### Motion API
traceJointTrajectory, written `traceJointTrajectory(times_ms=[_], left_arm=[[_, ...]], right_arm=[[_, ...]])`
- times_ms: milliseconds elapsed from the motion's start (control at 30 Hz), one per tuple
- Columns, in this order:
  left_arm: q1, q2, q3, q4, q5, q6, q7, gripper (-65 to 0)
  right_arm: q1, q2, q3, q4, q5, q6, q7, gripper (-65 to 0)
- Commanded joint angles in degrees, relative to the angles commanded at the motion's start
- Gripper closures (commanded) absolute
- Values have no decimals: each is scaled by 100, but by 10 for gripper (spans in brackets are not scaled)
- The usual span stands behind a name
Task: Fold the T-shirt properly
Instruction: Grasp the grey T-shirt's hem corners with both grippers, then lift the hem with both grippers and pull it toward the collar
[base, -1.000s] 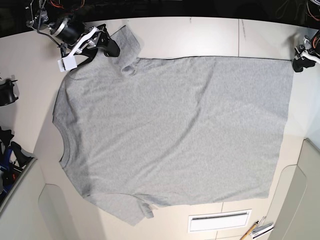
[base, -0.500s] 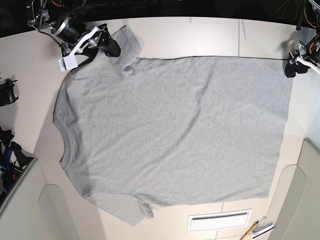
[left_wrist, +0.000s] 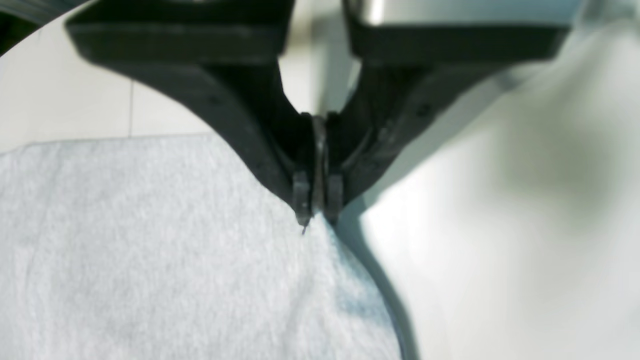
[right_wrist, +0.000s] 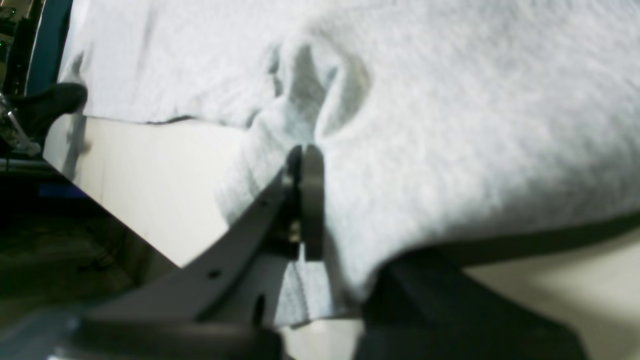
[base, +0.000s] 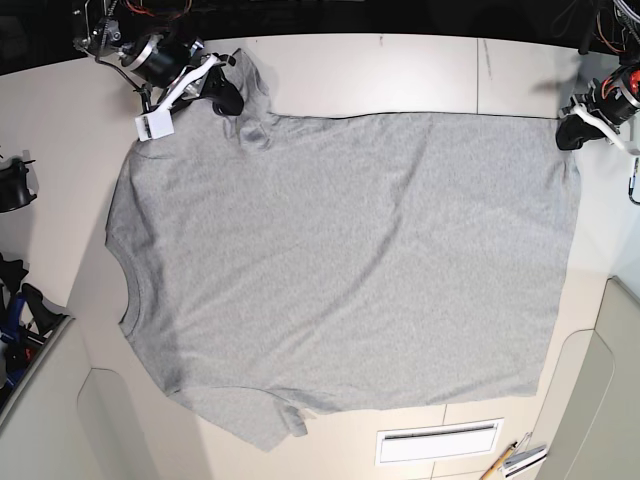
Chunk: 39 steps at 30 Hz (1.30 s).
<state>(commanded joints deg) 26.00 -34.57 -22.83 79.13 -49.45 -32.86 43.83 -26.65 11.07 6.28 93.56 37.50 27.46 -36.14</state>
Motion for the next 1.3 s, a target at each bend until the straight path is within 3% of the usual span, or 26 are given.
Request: traceJointTrajectory(times_ms=[100, 200, 267, 333, 400, 567, 667, 800, 1067, 1200, 1300], left_arm=[[-13, -114, -2, 4, 0, 0, -33, 0], [-13, -328, -17, 15, 0, -2, -31, 0], [-11, -422, -66, 22, 0, -28, -4, 0], [-11, -452, -168, 57, -2, -258, 31, 0], [-11, -450, -343, 131, -31, -391, 59, 0], [-13, -450, -885, 404, -391, -396, 133, 0], [-35, -450, -911, 511, -426, -605, 118, 0], [-254, -450, -911, 549, -501, -601, -55, 0], [-1040, -450, -866, 511, 79, -597, -507, 0], [-1377, -448, -413, 466, 402, -590, -769, 0], [-1694, -448, 129, 302, 931, -289, -1220, 0]], right_arm=[[-4, 4, 116, 162, 72, 302, -219, 0], [-15, 4, 356, 420, 492, 315, -754, 0], [-90, 7, 564, 603, 721, 356, -852, 0], [-192, 15, 763, 785, 953, 476, -896, 0], [-295, 37, 898, 975, 1106, 498, -951, 0], [-345, 33, 1119, 1366, 1268, 540, -975, 0], [-232, 33, 1139, 1519, 1263, 540, -975, 0], [197, 33, 1139, 1519, 1086, 540, -970, 0], [1231, 35, 1128, 874, 743, 540, -933, 0], [1814, 33, 1121, 81, 704, 551, -905, 0], [2212, 35, 1121, -317, 699, 584, -905, 0]])
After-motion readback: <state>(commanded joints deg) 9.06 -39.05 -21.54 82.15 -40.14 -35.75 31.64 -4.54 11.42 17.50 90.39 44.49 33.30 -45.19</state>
